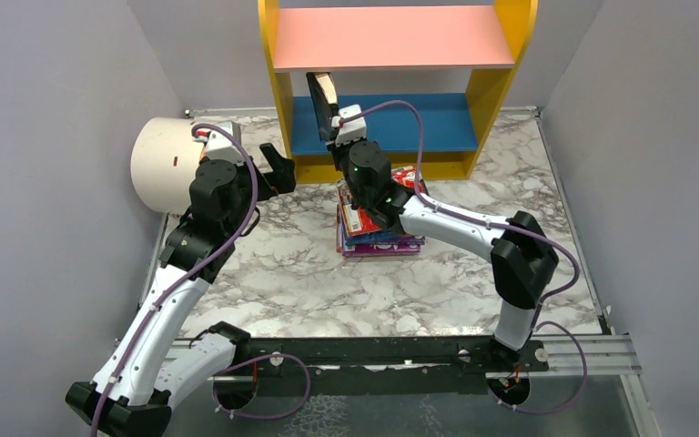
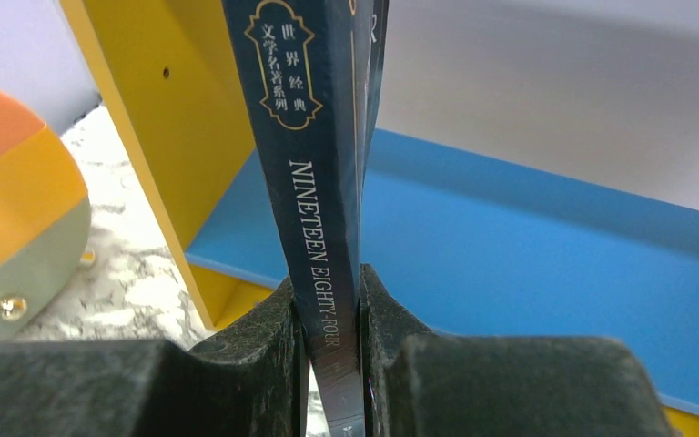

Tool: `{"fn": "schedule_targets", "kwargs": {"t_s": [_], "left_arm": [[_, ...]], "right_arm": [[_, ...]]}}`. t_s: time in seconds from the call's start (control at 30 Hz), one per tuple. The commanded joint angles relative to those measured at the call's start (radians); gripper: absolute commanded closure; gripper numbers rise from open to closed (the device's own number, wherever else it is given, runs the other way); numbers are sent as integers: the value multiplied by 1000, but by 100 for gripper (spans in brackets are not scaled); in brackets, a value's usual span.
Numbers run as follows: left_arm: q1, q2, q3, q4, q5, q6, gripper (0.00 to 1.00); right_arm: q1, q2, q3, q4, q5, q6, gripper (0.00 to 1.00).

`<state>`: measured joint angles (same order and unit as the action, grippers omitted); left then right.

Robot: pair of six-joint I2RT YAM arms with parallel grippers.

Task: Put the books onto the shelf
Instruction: Place the book on the shelf.

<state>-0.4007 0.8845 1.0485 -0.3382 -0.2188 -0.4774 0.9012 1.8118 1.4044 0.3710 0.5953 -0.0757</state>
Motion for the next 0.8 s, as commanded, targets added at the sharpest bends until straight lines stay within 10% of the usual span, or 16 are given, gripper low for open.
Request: {"fn": "schedule_targets", "kwargs": {"t_s": [0.0, 0.77], "left_arm": [[11, -23, -15, -6, -19, 14, 1], [17, -75, -64, -10, -38, 29, 1]], "right_arm": [[-5, 41, 91, 217, 56, -4, 99], [-4, 340, 295, 454, 92, -36, 99]]}}
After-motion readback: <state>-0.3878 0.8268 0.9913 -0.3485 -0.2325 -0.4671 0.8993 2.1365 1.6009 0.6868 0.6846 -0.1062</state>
